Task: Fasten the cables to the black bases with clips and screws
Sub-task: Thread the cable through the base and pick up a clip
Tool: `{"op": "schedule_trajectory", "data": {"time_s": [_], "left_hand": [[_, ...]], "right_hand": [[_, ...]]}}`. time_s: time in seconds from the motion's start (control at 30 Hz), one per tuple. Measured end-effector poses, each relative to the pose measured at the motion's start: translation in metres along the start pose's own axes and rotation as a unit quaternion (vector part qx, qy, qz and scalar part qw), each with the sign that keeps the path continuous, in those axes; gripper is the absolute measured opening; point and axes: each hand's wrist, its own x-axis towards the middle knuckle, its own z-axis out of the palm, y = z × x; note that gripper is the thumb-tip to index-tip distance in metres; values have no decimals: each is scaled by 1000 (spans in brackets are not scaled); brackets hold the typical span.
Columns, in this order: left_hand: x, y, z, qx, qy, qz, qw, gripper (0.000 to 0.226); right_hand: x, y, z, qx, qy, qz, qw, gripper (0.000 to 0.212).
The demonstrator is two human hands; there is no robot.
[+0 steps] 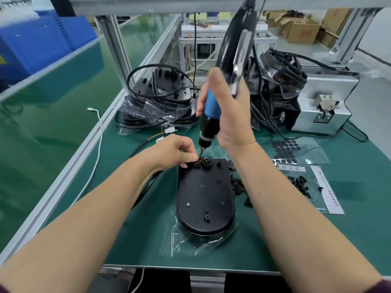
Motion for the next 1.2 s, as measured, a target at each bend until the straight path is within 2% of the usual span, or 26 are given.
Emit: {"op": "schedule_trajectory", "data": {"time_s": [0.17, 0.3, 0.4, 0.53, 0.7, 0.87, 0.97, 1.1, 1.2], "left_hand": [[-5, 1, 0, -31, -15, -5, 999, 10], [-8, 5, -1, -14, -20, 4, 1000, 10], [-7, 8, 0, 0, -20, -5, 1000, 7], [-7, 11, 1, 36, -27, -27, 999, 12], [-7, 13, 1, 87, -36, -9, 996, 11], [-1, 9, -1, -5, -30, -36, 999, 12], [0, 3, 1, -18, -44, -56, 997, 14], [-2, 3, 0, -52, -36, -37, 997, 29], [-7, 6, -9, -72, -99, -22, 992, 20]], "right_hand": [[12, -26, -15, 14, 22, -28, 999, 72], [9, -27, -35, 71, 82, -22, 994, 57], [4, -25, -39, 74, 114, -14, 991, 58], [-2, -20, -33, 44, 135, -16, 990, 51], [-8, -16, -33, 33, 139, -28, 989, 39], [-7, -19, -35, 33, 148, -43, 988, 43], [-6, -23, -43, 22, 145, -47, 988, 43], [-6, -33, -61, 6, 159, -44, 986, 54], [-8, -40, -79, 8, 182, -45, 982, 53]]}}
